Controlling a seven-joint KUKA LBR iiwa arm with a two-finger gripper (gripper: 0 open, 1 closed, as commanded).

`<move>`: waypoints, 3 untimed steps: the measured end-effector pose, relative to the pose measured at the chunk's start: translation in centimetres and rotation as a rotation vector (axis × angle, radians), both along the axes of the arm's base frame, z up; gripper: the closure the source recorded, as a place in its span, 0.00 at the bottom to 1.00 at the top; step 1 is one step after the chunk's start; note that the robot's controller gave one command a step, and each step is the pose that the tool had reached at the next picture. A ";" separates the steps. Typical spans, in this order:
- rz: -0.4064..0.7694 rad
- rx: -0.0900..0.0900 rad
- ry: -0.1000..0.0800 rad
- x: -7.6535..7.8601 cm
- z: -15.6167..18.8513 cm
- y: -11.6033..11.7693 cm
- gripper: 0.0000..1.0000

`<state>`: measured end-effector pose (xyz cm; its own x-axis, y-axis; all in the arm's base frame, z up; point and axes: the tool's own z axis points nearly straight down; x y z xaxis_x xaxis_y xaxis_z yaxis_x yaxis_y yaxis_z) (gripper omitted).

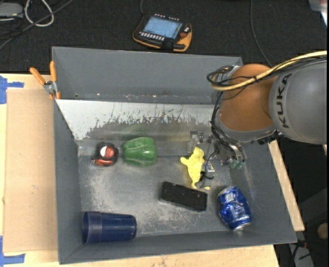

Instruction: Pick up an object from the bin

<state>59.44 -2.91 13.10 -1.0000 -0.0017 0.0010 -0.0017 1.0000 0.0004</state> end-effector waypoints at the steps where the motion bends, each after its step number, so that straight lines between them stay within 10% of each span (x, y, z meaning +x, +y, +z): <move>1: 0.000 0.000 0.000 0.0 0.0 0.0 0.00; 2: -0.216 0.003 0.003 -0.4 -6.0 -3.3 0.00; 3: -0.123 0.001 -0.001 -0.7 -3.5 -3.0 1.00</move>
Offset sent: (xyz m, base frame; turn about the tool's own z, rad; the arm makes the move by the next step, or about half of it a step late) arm -0.0043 -0.0342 -0.0610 0.2155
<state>58.72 -5.90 9.56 -0.9926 0.1213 -0.0001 0.1213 0.9926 0.0016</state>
